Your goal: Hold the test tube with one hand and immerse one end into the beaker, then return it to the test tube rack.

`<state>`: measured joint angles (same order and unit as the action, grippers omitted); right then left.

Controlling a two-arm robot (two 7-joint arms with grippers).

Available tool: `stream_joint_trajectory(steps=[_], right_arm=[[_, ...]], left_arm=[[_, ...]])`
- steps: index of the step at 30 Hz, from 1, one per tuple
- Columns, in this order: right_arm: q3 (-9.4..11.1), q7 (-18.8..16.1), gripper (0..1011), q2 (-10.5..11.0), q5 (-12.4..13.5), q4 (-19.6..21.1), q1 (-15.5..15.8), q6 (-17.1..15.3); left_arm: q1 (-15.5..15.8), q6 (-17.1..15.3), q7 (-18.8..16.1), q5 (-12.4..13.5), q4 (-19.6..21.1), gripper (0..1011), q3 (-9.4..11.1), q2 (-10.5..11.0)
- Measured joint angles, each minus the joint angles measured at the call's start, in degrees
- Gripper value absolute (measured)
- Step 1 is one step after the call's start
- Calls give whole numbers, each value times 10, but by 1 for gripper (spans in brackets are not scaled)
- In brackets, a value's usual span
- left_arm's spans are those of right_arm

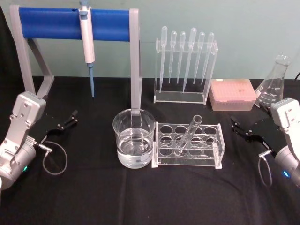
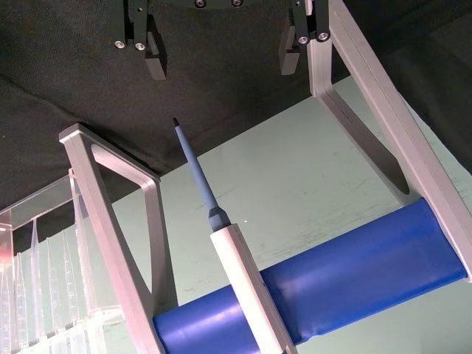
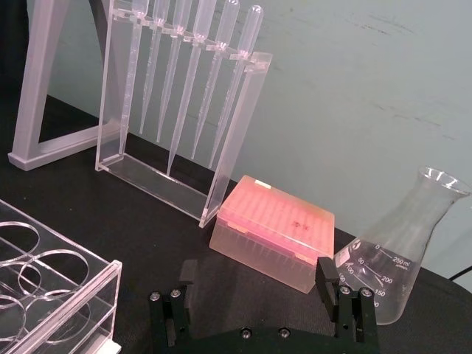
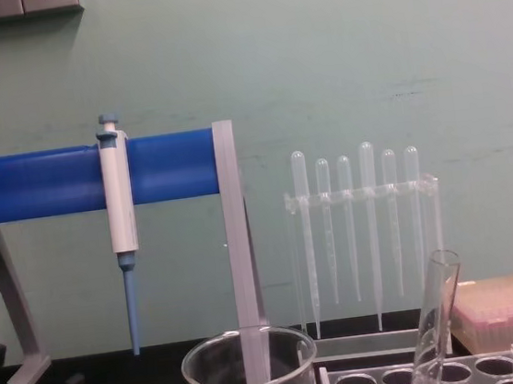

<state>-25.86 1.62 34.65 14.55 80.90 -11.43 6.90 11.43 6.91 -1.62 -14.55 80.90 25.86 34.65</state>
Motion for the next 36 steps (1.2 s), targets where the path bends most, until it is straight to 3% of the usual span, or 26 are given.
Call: stream_joint_trajectory(steps=[36], right_arm=[[0,0,1004,0,0,0,0,0]], left_arm=[[0,0,0,0,0,1000,0,0]])
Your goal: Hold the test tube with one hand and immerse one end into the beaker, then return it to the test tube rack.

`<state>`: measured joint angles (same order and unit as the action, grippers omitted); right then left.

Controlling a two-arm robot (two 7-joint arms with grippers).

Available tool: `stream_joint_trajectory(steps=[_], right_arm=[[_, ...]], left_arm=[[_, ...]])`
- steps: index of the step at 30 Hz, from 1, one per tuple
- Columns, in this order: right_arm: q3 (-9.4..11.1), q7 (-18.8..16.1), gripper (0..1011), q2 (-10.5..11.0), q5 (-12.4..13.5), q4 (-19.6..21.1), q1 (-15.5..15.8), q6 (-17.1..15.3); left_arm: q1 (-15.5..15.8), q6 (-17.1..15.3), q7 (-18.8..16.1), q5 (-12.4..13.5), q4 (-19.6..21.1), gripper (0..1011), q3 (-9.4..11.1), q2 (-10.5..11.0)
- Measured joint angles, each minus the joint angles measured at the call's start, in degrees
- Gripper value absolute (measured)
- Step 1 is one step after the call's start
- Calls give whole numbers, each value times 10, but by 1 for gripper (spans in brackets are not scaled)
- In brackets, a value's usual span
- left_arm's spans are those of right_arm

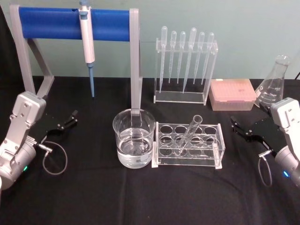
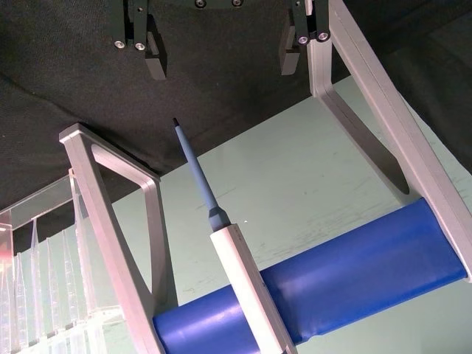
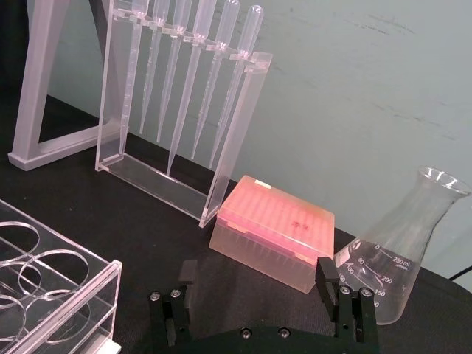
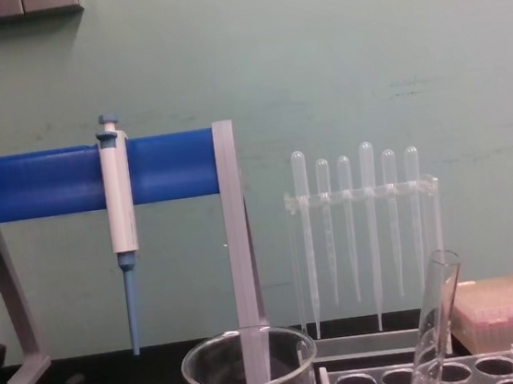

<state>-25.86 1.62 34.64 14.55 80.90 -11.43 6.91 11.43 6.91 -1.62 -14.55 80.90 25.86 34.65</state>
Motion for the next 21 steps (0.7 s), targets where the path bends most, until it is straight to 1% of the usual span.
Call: stream_joint_trajectory(steps=[5,8,9,12,14,16,18,19,21], right_arm=[[3,0,1004,1,-1,4,2,0],[16,-3,1004,8,2,26,9,6],[25,-7,1004,12,6,41,14,9],[38,-14,1004,19,17,63,24,12],[51,-24,1004,28,30,88,35,15],[64,-41,1004,38,49,113,50,17],[72,-52,1004,44,63,125,60,19],[79,-67,1004,51,78,139,71,21],[86,-85,1004,58,96,151,83,22]], left_arm=[[0,0,0,0,0,1000,0,0],[0,0,0,0,0,1000,0,0],[0,0,0,0,0,1000,0,0],[0,0,0,0,0,1000,0,0],[0,0,0,0,0,1000,0,0],[0,0,0,0,0,1000,0,0],[0,0,0,0,0,1000,0,0],[0,0,0,0,0,1000,0,0],[0,0,0,0,0,1000,0,0]])
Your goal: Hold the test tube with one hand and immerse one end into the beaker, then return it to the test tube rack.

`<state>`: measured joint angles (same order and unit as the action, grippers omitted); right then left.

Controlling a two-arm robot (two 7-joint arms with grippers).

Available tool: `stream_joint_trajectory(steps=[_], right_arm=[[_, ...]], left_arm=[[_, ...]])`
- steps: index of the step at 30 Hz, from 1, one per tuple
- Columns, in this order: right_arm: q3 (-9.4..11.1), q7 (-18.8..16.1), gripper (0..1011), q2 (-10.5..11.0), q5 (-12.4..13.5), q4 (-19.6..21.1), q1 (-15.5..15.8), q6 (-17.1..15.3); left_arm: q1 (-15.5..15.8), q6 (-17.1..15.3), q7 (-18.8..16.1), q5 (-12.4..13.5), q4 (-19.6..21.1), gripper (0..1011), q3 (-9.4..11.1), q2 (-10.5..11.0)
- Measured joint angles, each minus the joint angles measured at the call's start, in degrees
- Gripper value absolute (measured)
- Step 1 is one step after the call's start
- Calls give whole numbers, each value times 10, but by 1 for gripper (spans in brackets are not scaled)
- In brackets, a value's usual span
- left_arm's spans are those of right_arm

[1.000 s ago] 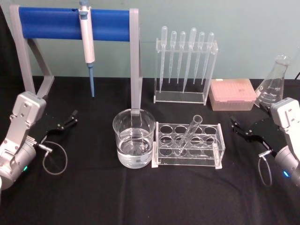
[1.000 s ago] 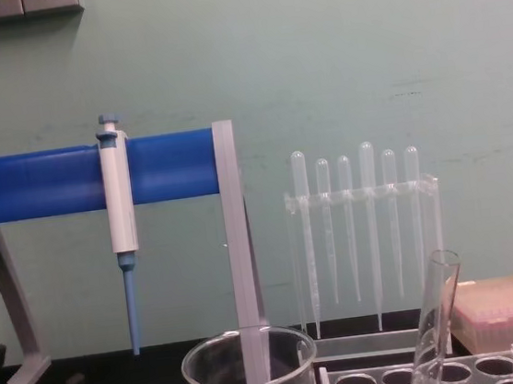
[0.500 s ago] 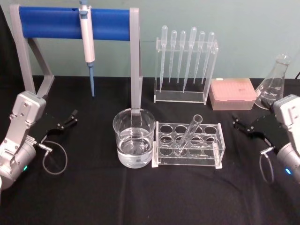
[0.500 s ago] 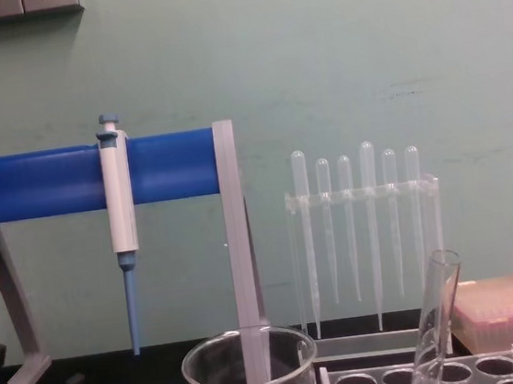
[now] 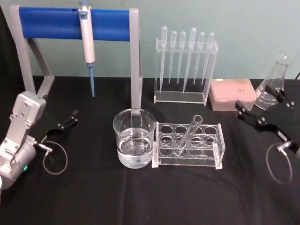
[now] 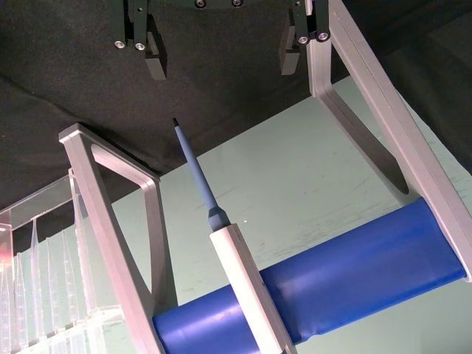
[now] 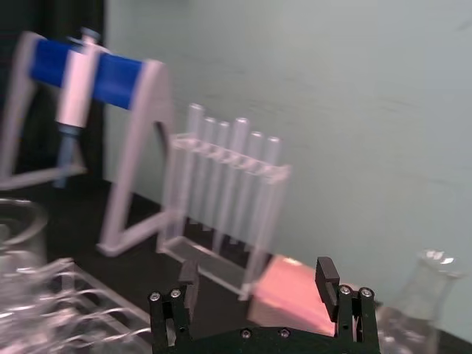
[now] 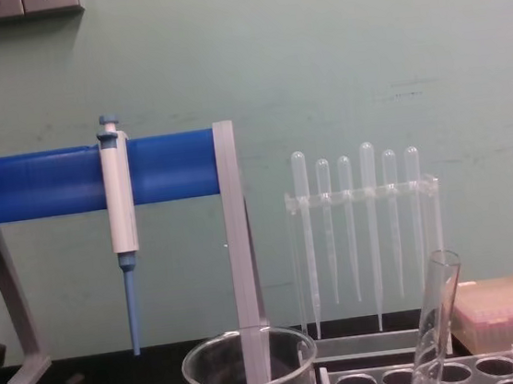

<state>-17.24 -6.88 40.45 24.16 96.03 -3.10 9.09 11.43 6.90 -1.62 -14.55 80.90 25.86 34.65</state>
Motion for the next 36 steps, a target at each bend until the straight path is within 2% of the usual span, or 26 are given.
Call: stream_joint_trajectory(steps=[5,8,11,15,23,26,31,36], right_arm=[[14,-72,1004,28,56,26,38,-3],[15,-107,1004,37,76,29,54,-7],[11,-131,1004,38,83,30,63,-8],[-1,-154,1004,29,79,31,63,-8],[-22,-176,1004,7,61,41,48,-22],[-27,-177,1004,-2,56,42,43,-27],[-33,-170,1004,-33,45,39,29,-44],[-34,-162,1004,-53,34,30,18,-52]], left_arm=[[0,0,0,0,0,1000,0,0],[0,0,0,0,0,1000,0,0],[0,0,0,0,0,1000,0,0],[0,0,0,0,0,1000,0,0],[0,0,0,0,0,1000,0,0],[0,0,0,0,0,1000,0,0],[0,0,0,0,0,1000,0,0],[0,0,0,0,0,1000,0,0]])
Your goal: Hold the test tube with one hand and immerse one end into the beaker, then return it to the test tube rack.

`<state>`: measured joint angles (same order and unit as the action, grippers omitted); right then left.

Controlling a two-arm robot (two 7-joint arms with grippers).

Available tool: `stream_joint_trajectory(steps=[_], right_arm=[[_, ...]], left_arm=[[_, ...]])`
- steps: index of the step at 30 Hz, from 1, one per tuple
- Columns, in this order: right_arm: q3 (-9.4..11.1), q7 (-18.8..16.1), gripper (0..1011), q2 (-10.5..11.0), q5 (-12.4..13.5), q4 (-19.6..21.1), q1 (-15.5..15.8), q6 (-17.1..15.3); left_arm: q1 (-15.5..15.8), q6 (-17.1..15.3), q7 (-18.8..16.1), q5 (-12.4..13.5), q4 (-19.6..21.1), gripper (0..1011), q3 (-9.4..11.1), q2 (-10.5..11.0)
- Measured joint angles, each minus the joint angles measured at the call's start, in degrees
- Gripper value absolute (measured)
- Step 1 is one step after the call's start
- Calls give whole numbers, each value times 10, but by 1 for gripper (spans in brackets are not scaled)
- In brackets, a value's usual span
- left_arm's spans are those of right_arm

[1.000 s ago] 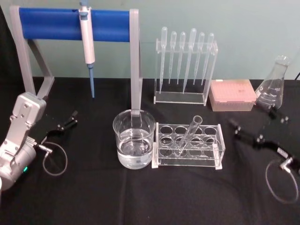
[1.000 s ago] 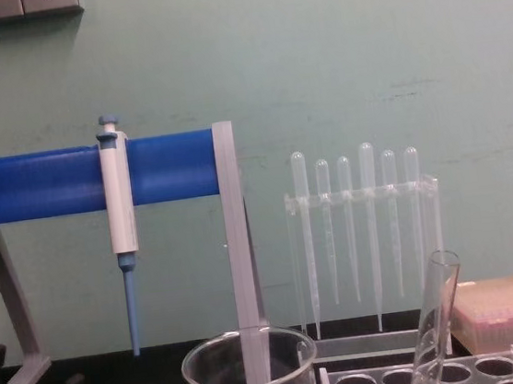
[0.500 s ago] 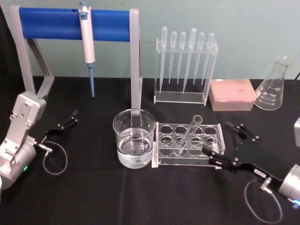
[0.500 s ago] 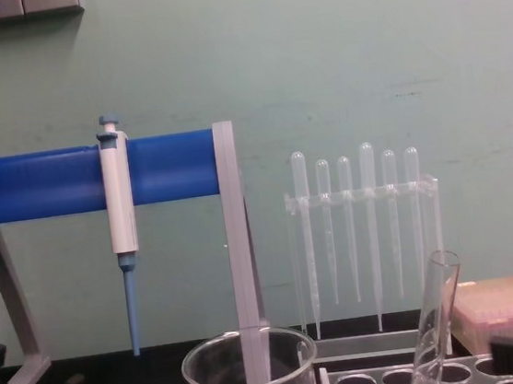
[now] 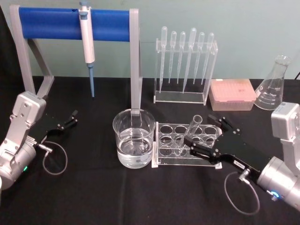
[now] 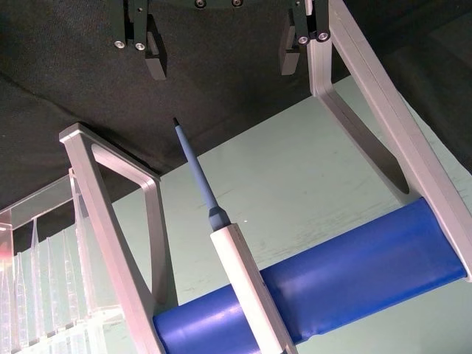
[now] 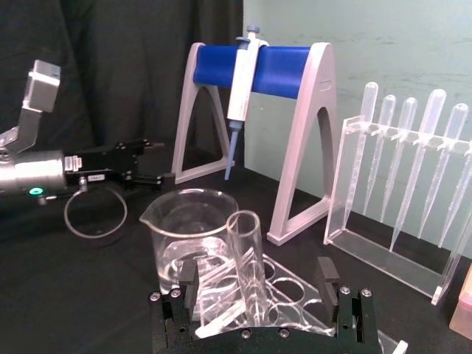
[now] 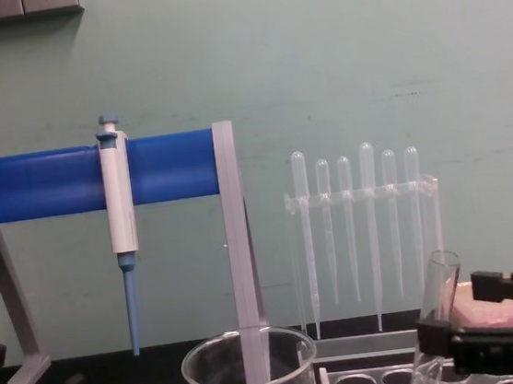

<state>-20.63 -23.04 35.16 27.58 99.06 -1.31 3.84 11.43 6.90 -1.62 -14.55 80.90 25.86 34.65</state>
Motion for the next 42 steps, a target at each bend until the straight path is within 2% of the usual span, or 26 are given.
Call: stream_joint_trajectory(steps=[8,16,27,31,42], right_arm=[[-3,-4,1004,-28,-10,-14,-22,-17],[-4,-9,1004,-48,-19,-20,-30,-28],[-4,-9,984,-47,-19,-20,-30,-27],[-4,-9,909,-46,-19,-20,-30,-27],[-4,-9,573,-46,-18,-19,-30,-26]], left_arm=[[0,0,0,0,0,1000,0,0],[0,0,0,0,0,1000,0,0],[0,0,0,0,0,1000,0,0],[0,0,0,0,0,1000,0,0],[0,0,0,0,0,1000,0,0]])
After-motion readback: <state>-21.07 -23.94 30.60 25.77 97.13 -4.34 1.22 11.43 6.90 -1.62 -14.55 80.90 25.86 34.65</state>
